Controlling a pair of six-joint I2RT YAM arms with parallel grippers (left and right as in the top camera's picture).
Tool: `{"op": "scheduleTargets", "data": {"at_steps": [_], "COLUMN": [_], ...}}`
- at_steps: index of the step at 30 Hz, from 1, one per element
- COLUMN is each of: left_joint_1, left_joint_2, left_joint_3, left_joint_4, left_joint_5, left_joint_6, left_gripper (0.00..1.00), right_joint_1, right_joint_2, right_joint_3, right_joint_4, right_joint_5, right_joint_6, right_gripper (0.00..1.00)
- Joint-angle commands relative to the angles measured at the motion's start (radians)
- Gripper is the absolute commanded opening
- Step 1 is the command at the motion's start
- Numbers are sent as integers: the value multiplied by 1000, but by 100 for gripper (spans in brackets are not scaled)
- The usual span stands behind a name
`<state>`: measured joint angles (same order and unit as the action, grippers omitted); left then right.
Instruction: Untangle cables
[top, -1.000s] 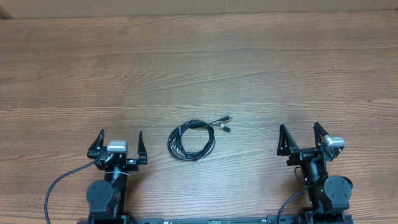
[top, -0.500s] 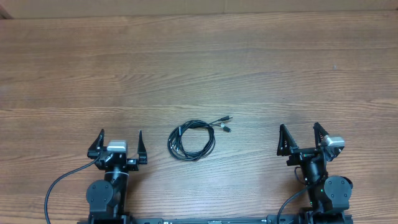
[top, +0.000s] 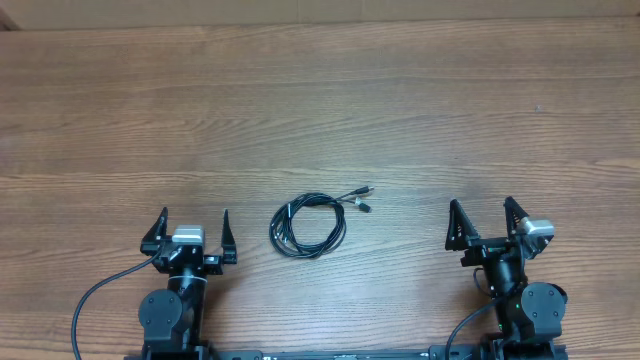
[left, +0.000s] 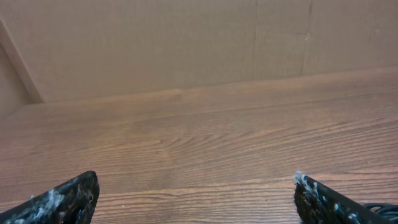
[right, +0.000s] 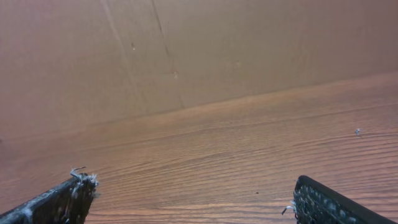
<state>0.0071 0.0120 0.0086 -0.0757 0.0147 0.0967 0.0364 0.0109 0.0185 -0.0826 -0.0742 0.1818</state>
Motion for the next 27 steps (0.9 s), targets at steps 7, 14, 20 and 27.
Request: {"op": "scheduleTargets", "data": {"at_steps": [7, 14, 20, 27], "left_joint_1": [0, 0, 0, 0], "left_joint_2": [-8, -7, -7, -7], "left_joint_3": [-3, -2, 1, 25], "left_joint_4": [10, 9, 9, 2], "left_joint_5": [99, 129, 162, 163], "left_joint_6": [-39, -101, -100, -100], "left_gripper": [99, 100, 100, 99], "right_joint_1": [8, 8, 8, 8], "right_joint_2": [-8, -8, -8, -8], "right_joint_3": [-10, -10, -10, 21], "right_joint_4": [6, 6, 6, -25], "right_joint_5": [-32, -31, -32, -32], "right_joint_6": [35, 34, 35, 32], "right_gripper": [100, 100, 100, 100]}}
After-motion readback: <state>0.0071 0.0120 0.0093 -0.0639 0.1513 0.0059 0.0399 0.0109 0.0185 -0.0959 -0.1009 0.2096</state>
